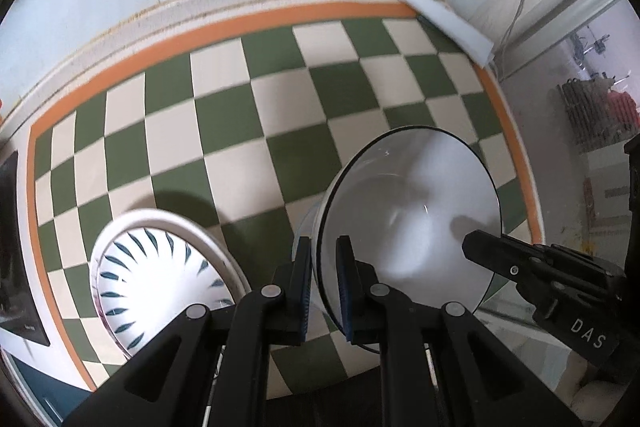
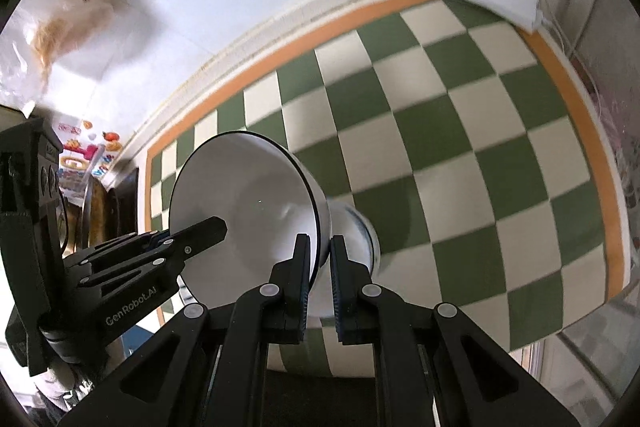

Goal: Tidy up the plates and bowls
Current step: 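Carry the three-bowl stack with both tools and lower it beside the plates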

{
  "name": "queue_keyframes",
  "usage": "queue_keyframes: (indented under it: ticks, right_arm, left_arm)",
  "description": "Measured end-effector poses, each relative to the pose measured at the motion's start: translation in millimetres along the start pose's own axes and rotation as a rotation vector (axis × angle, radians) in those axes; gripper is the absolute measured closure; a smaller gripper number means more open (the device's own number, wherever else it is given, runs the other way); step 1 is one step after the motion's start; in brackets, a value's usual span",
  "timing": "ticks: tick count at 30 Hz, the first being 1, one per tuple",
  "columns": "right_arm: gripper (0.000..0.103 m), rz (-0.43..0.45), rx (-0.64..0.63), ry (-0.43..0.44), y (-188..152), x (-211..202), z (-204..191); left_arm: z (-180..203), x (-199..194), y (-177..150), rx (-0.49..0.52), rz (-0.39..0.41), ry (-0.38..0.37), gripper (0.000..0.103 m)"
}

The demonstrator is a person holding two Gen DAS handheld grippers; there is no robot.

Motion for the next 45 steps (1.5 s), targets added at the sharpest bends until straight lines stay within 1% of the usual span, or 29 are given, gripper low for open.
queue_keyframes:
  ticks: [7, 18, 23, 33, 36, 41, 45]
  right_arm:
    - [0.092, -0.050, 0.012, -0.007, -14.7, 27.4, 11.4]
    - [0.091, -0.099, 0.020, -0.020, -14.5, 54.0, 23.3]
    - [0.091, -0.116, 0.015, -0.030, -12.4, 59.6, 23.6]
    - [0.091, -0.152, 0.034, -0.020, -8.8, 67.0, 26.1]
    - [0.090, -0.147, 0.040, -0.010, -9.3, 64.9, 26.3]
    - [0.089, -0.145, 0.024, -0.022, -8.8, 63.7, 23.9]
    - [0.089, -0.135, 0.024, -0.023, -11.4, 57.7, 22.0]
  left_arm:
    - [-6.5, 28.0, -13.0, -0.018, -0.047, 0.015, 0.093]
    - [-8.4, 54.5, -15.7, -0.028, -0.092, 0.046, 0.093]
    - [-6.0, 57.2, -14.5, -0.008, -0.094, 0.064, 0.093]
    - [-7.6, 58.2, -14.1, 0.012, -0.118, 0.095, 0.091]
    - [-9.2, 57.8, -14.6, 0.001, -0.126, 0.085, 0.091]
    - [-8.1, 53.8, -17.2, 0.004, -0.116, 0.092, 0.091]
    - [-6.9, 39.2, -21.2, 0.016, -0.084, 0.091, 0.091]
Point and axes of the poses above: each gripper's, at about its wrist camera, not at the fingertips, and x roughly the way its jaws point, z to its right, y to its top, the point moved 3 cm from there along x, roughly the way its jaws point, and after that the axes turned 5 degrees about -x, right-handed, at the moved point
